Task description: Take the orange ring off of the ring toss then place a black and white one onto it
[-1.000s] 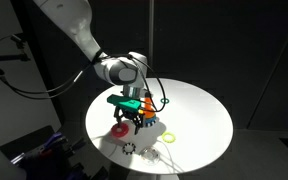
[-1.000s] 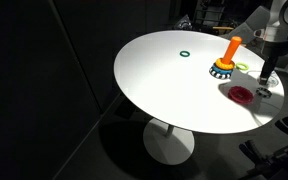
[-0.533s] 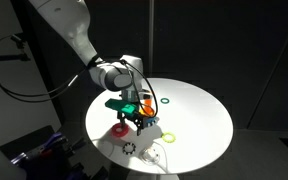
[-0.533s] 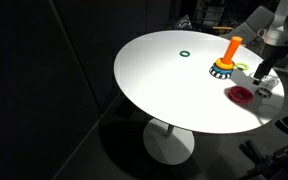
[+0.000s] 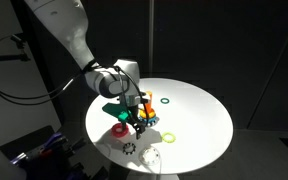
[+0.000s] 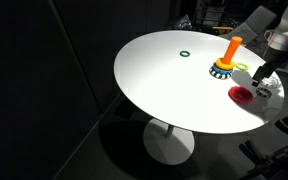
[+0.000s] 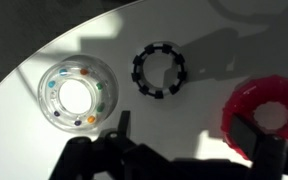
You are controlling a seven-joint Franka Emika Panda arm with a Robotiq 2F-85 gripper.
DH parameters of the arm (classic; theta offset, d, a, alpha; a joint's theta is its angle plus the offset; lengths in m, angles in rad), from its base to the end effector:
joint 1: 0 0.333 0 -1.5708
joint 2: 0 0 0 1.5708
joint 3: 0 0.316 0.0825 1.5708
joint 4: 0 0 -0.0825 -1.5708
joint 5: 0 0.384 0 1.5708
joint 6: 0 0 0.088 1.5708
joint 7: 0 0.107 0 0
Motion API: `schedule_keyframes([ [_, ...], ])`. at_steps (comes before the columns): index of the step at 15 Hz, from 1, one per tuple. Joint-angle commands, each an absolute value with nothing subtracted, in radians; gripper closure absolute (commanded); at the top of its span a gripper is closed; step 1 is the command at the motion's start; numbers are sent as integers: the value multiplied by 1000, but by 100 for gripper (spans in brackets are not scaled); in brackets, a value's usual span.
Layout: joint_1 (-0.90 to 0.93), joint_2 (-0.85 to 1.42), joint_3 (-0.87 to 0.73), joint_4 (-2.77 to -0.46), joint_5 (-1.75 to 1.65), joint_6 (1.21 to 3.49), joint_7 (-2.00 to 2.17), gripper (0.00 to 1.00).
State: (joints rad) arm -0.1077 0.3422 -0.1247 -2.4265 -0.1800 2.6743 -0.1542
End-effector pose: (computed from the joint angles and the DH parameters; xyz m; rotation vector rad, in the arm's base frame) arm 0.4655 -0.1084 0.1615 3.0383 0.1394 -0.1753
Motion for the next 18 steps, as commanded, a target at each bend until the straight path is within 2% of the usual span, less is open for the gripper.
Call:
schedule_keyframes([
  [1,-98,323,-152,-2463,-201,2706,-103,0],
  [18,-54,411,-191,-2440,-221,2748,-31,0],
])
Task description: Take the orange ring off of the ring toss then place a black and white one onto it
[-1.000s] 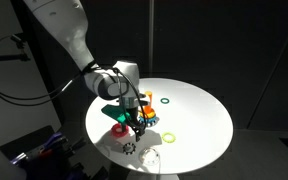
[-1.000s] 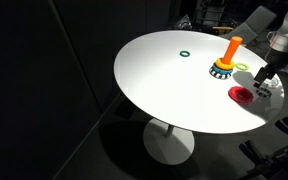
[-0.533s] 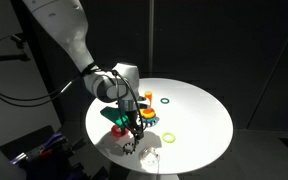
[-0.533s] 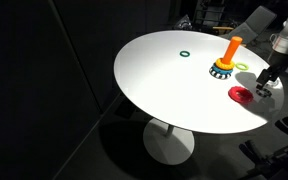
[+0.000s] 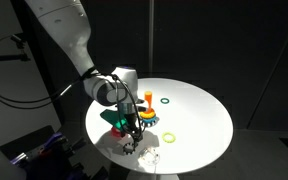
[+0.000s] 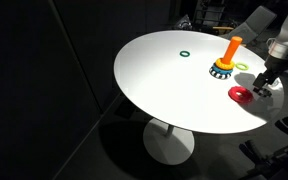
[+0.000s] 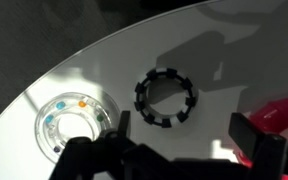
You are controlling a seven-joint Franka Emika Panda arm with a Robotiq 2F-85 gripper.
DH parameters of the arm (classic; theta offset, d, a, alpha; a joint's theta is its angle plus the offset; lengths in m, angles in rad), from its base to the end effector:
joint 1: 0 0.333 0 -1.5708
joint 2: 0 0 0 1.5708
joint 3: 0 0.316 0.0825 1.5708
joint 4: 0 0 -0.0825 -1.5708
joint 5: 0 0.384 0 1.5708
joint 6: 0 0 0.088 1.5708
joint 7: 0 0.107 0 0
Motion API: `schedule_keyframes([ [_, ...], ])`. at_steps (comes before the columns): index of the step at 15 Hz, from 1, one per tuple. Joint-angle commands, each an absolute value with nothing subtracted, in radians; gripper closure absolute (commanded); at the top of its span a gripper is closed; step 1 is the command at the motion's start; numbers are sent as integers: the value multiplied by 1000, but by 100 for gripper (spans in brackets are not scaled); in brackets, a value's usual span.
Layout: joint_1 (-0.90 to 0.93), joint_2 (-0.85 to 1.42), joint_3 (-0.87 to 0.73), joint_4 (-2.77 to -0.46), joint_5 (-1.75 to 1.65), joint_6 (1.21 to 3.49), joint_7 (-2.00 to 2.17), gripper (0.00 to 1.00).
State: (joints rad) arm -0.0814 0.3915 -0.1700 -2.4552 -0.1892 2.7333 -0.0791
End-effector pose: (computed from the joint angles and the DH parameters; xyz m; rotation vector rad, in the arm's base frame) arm 0.4486 -0.1149 0.1360 3.0247 0.0224 -0.2012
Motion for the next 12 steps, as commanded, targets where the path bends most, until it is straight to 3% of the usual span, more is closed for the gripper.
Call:
schedule_keyframes([
  [1,-47,417,-194,-2437,-222,2749,-27,0],
  [12,4,442,-194,-2411,-216,2741,2,0],
])
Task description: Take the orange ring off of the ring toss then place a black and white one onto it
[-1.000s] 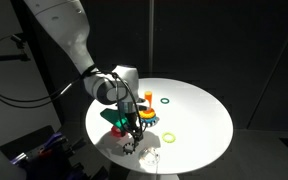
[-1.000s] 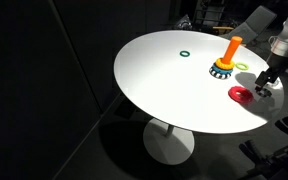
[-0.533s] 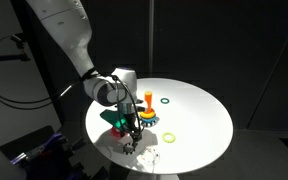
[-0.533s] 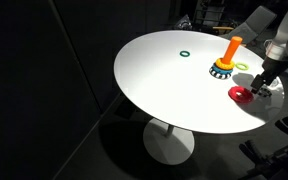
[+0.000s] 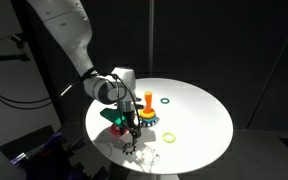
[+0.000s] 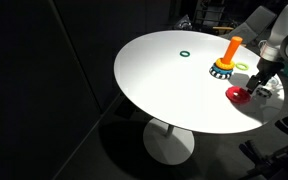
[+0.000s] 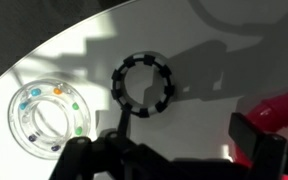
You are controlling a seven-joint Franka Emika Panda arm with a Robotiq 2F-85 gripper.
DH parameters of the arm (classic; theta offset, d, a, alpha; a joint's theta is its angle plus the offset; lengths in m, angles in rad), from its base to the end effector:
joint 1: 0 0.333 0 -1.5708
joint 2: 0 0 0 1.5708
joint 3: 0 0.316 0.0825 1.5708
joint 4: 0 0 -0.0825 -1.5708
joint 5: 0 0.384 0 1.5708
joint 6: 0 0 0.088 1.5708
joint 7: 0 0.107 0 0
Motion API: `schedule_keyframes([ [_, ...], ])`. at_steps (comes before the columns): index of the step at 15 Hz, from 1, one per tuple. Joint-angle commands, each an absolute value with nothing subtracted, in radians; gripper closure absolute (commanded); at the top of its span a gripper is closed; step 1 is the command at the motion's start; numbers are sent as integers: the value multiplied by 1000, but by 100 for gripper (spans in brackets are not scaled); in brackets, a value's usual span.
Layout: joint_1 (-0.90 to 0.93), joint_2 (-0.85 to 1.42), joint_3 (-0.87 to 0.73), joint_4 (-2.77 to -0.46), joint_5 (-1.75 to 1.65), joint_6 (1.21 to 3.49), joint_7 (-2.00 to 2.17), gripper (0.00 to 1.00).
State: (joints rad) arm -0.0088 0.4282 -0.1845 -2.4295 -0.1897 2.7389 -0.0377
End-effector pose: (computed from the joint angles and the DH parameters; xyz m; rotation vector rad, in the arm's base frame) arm 0.4596 -0.0907 0.1269 3.0078 0.0533 -0.2006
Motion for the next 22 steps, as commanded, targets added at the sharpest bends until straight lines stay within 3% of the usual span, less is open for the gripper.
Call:
schedule_keyframes([
  [1,3,441,-191,-2412,-212,2739,2,0],
  [6,13,444,-196,-2418,-213,2740,21,13],
  [7,15,444,-197,-2419,-213,2740,26,22],
  [8,17,444,-198,-2420,-213,2739,30,18],
  [22,42,427,-226,-2443,-221,2741,87,18],
])
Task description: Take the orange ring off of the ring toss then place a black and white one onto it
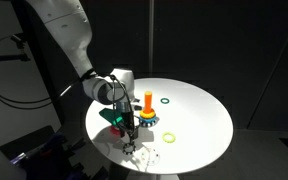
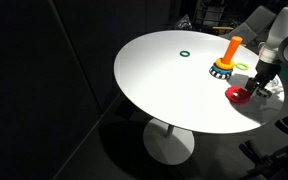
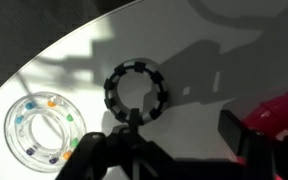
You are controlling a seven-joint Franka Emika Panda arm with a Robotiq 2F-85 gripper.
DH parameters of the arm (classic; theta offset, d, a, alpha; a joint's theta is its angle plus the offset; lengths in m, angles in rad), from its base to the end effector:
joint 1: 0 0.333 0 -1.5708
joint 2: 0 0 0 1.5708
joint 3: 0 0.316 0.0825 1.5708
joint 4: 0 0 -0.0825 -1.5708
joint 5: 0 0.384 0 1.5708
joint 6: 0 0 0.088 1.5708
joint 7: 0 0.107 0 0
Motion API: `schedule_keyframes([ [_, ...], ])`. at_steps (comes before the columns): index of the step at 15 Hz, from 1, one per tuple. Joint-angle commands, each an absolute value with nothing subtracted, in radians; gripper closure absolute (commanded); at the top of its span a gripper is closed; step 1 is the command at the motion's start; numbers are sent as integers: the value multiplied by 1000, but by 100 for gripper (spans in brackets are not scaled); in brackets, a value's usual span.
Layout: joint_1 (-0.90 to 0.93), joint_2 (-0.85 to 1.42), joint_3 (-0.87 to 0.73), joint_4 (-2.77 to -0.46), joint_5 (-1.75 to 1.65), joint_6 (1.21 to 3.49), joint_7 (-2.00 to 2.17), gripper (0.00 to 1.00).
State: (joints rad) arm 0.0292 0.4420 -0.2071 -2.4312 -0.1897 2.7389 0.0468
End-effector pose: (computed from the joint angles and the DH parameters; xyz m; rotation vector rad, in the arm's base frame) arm 0.4575 -0.0846 0.1210 2.9907 -0.0468 -0.2124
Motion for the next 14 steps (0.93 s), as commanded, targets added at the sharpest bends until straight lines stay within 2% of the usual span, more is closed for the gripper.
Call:
schedule_keyframes([
  [1,42,424,-228,-2446,-220,2741,88,17],
  [6,34,426,-237,-2448,-215,2740,87,19],
  [9,29,426,-237,-2449,-210,2739,83,24],
  [10,27,427,-236,-2449,-208,2740,82,36],
  [11,26,428,-235,-2449,-207,2740,81,40],
  [12,26,428,-235,-2449,-207,2740,81,49],
  [13,23,428,-231,-2448,-204,2740,79,62],
  [14,22,429,-229,-2448,-202,2740,78,66],
])
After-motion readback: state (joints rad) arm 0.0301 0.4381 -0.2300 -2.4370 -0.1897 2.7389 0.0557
